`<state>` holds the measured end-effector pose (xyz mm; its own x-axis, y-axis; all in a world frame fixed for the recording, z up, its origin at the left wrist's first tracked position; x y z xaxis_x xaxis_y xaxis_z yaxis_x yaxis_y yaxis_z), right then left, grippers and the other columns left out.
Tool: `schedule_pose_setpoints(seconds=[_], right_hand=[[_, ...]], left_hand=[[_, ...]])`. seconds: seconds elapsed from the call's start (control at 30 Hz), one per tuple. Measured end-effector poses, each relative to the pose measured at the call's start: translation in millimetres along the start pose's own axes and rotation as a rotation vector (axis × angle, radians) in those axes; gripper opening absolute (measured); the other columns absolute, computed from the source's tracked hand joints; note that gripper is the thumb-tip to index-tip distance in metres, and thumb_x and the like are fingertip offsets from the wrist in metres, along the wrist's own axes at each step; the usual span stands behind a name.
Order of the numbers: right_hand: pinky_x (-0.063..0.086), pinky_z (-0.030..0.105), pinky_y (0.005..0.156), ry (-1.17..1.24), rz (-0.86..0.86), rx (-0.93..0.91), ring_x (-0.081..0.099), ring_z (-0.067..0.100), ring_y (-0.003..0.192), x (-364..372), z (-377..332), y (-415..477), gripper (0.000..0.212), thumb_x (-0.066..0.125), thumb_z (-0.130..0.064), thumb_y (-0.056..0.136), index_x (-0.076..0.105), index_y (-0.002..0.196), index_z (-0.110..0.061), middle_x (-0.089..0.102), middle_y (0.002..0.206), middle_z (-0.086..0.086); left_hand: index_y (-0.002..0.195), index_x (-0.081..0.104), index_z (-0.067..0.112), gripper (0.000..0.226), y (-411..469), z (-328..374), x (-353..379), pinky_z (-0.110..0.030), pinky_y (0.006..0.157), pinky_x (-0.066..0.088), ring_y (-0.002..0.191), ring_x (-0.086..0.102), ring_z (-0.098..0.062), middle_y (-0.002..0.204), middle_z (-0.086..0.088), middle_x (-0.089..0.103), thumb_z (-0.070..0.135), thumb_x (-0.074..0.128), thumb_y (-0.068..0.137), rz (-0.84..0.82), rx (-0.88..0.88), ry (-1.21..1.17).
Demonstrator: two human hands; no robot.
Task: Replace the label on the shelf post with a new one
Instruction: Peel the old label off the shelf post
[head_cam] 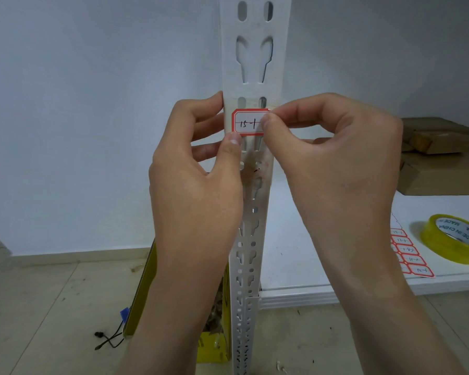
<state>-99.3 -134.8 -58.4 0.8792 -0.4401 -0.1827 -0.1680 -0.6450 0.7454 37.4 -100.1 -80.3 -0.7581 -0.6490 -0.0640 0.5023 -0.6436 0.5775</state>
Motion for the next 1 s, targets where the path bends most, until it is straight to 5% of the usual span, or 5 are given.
schedule_pose_setpoints(seconds=[0.23, 0.53, 0.8, 1.0], right_hand=[[0.041, 0.001, 0.059, -0.038, -0.033, -0.049, 0.051, -0.006, 0.054, 2.6, 0.4, -0.1, 0.006, 0.077, -0.036, 0.085, 0.073, 0.081, -0.033, 0.069, 0.083, -0.020], [0.049, 0.007, 0.064, 0.013, 0.058, -0.075, 0.070, -0.002, 0.072, -2.0, -4.1, 1.2, 0.004, 0.075, -0.032, 0.087, 0.077, 0.086, -0.028, 0.073, 0.076, -0.018], [0.036, 0.005, 0.059, -0.003, 0.052, -0.067, 0.054, -0.005, 0.052, -0.6, -2.8, 1.7, 0.004, 0.074, -0.035, 0.086, 0.077, 0.084, -0.033, 0.072, 0.074, -0.020], [0.043, 0.005, 0.063, -0.041, 0.008, -0.051, 0.066, -0.002, 0.071, 0.0, -4.5, 4.7, 0.006, 0.072, -0.038, 0.087, 0.075, 0.084, -0.034, 0.070, 0.075, -0.021]], left_hand=[[0.124, 0.061, 0.036, 0.030, -0.6, -1.3, 0.3, -0.031, 0.080, 0.065, 0.098, 0.069, 0.003, 0.116, 0.021, 0.071, 0.024, 0.068, 0.097, 0.012, -0.008, -0.012], [0.121, 0.060, 0.038, 0.028, 0.5, -1.5, -0.7, -0.030, 0.078, 0.064, 0.097, 0.069, 0.001, 0.114, 0.021, 0.071, 0.025, 0.068, 0.097, 0.004, -0.007, -0.015], [0.124, 0.061, 0.035, 0.031, -0.4, -0.6, 0.1, -0.037, 0.082, 0.064, 0.099, 0.070, -0.004, 0.118, 0.019, 0.071, 0.024, 0.068, 0.097, 0.001, -0.014, -0.006], [0.123, 0.060, 0.036, 0.029, -0.7, -1.0, -0.1, -0.034, 0.081, 0.064, 0.098, 0.070, -0.001, 0.116, 0.020, 0.071, 0.024, 0.068, 0.097, -0.002, -0.005, -0.011]])
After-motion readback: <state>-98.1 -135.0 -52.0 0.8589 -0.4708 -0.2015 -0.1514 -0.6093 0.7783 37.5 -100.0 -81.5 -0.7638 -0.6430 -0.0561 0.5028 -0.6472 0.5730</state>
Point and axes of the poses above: each hand's wrist, its own y-axis towards the middle knuckle, its own x-axis out of the palm, z = x × y, the point moved 5 cm from there along y, towards the middle knuckle
